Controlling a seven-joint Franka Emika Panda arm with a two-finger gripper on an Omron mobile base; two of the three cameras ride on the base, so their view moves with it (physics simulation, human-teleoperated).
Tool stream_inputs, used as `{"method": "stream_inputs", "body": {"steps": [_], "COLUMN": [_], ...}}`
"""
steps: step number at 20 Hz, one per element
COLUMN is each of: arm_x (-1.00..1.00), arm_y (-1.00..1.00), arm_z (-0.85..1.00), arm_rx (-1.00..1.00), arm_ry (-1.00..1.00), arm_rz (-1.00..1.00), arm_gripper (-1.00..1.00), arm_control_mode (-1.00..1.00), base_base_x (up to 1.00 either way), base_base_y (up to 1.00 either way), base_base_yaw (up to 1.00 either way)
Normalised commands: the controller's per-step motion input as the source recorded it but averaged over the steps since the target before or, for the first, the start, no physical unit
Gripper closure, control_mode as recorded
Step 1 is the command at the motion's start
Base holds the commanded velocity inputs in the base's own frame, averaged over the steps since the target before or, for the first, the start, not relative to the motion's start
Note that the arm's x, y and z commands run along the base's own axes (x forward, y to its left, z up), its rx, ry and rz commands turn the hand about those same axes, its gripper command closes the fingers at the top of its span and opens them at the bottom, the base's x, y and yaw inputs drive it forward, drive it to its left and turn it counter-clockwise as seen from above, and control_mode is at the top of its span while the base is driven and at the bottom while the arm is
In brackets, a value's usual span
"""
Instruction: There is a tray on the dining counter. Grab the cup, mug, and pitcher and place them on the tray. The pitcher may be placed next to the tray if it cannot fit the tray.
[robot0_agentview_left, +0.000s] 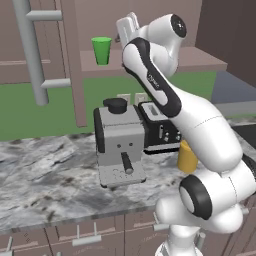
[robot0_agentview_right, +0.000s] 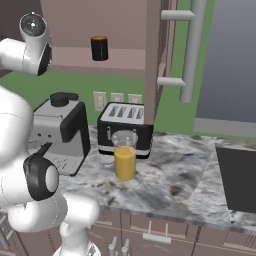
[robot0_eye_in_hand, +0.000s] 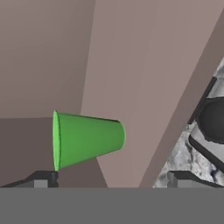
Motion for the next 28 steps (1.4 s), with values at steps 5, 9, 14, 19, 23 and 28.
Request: {"method": "stream_inputs", "body": {"steps": [5, 9, 14, 19, 23, 28], "arm_x": [0.27, 0.28, 0.26, 0.21, 0.18, 0.16], "arm_y": [0.03, 0.0, 0.01, 0.04, 0.05, 0.12], "arm_z": [0.0, 0.0, 0.0, 0.0, 0.0, 0.0], "arm_rx": [0.0, 0.01, 0.0, 0.0, 0.0, 0.0], "arm_ry": [0.0, 0.0, 0.0, 0.0, 0.0, 0.0], "arm_rz": [0.0, 0.0, 0.0, 0.0, 0.0, 0.0], "arm_gripper": [-1.0, -1.0, -1.0, -1.0, -1.0, -1.0], "arm_control_mode": [-1.0, -1.0, -1.0, -1.0, -1.0, -1.0], "base_base_x": [0.0, 0.0, 0.0, 0.0, 0.0, 0.0], "base_base_y": [0.0, 0.0, 0.0, 0.0, 0.0, 0.0], "base_base_yaw": [0.0, 0.0, 0.0, 0.0, 0.0, 0.0]}}
